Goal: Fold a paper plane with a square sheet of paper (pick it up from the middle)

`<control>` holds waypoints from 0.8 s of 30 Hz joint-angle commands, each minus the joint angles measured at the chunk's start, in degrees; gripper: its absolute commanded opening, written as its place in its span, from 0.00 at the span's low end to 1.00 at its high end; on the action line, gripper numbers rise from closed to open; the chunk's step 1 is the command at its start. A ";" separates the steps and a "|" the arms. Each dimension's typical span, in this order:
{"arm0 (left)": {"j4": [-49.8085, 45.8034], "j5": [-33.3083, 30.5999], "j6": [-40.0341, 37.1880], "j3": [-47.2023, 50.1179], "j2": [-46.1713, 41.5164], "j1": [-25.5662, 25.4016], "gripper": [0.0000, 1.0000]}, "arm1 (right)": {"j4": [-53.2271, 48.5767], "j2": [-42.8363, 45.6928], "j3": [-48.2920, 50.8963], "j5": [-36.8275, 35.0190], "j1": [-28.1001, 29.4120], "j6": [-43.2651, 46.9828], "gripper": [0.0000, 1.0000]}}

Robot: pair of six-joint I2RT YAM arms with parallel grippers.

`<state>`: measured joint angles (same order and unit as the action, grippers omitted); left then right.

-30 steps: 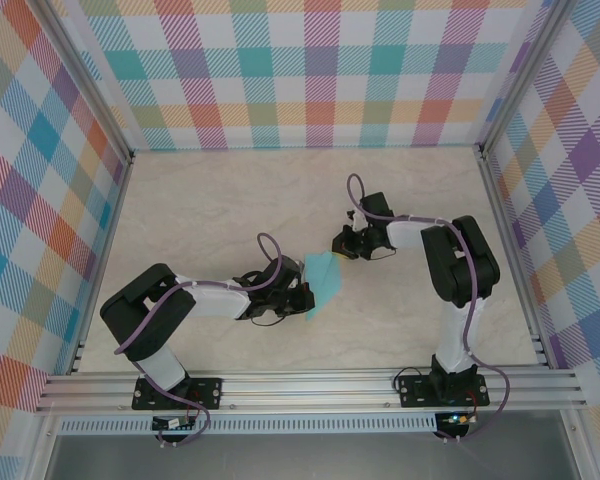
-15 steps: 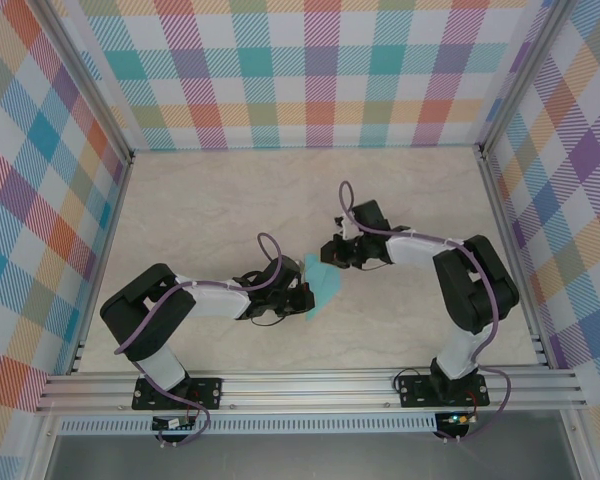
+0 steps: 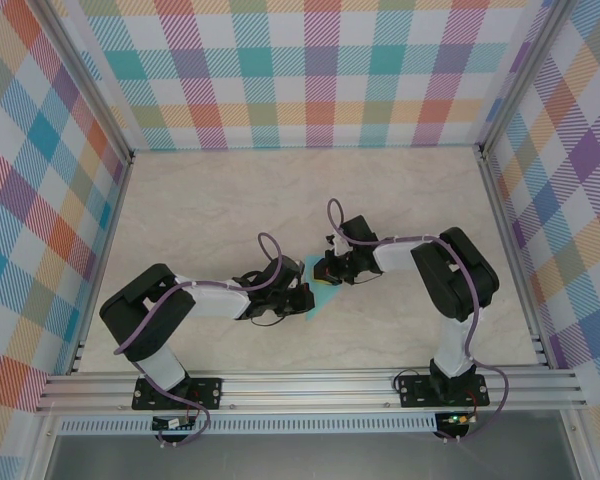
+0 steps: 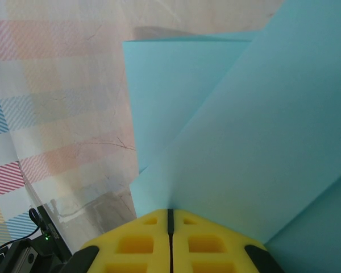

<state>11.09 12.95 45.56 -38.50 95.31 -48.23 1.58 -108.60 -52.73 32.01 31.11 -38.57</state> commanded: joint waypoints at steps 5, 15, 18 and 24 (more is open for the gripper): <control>-12.41 0.16 0.40 0.02 -6.35 0.15 0.03 | 0.01 -2.37 2.58 -4.30 0.00 -0.19 0.06; -8.52 2.44 5.04 -4.71 -5.74 0.17 0.07 | 0.13 -3.07 2.98 -4.50 0.02 -0.42 0.06; -6.32 4.34 6.38 -4.15 -2.55 0.07 0.06 | 0.21 -3.44 2.89 -4.59 0.00 -0.46 0.06; -3.10 5.77 8.74 -1.01 0.83 0.05 0.05 | 0.01 -3.90 2.90 -4.89 0.00 -0.46 0.06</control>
<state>6.31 17.06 52.45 -41.12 95.11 -48.23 3.66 -108.62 -51.75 32.40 31.07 -39.20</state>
